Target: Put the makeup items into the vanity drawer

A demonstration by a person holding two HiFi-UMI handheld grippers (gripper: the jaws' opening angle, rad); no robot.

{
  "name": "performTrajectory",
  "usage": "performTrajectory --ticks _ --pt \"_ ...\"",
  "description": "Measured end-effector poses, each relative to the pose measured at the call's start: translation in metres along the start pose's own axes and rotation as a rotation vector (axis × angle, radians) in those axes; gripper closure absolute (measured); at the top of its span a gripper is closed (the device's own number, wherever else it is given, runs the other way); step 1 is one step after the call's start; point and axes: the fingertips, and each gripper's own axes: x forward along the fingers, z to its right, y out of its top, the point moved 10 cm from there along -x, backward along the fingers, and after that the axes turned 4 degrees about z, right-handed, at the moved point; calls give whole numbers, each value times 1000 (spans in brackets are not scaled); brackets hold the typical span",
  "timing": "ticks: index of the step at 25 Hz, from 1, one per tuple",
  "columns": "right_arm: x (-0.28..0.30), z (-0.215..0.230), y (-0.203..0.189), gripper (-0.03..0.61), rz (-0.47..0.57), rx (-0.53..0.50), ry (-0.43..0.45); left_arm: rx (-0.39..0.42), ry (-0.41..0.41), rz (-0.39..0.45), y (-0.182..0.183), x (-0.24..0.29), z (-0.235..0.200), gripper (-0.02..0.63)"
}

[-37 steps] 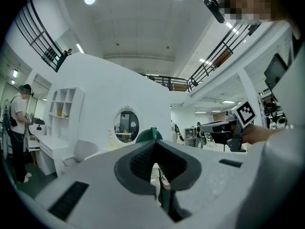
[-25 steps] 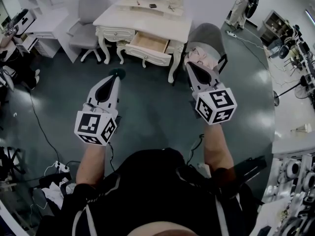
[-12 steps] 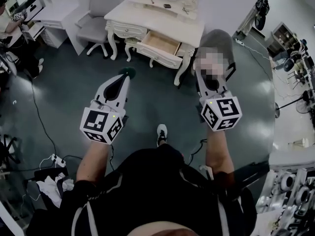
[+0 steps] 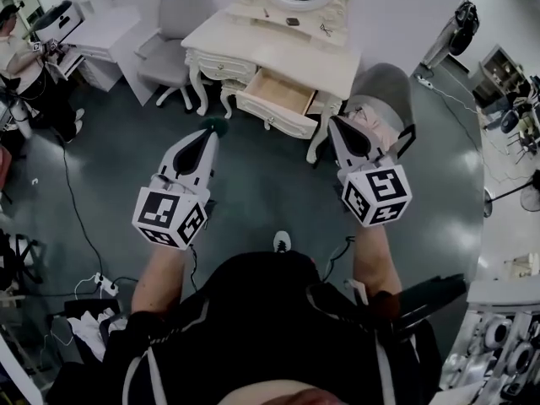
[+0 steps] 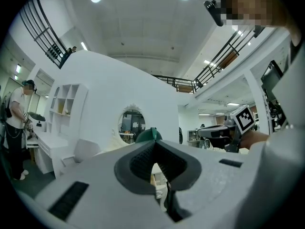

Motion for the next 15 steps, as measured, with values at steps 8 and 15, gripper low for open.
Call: performTrajectory --ticks 8,15 --pt "37 68 -12 572 -1 35 0 17 13 -16 -1 72 1 609" --pt "58 131 -24 572 13 65 5 51 4 -41 -4 140 12 609"
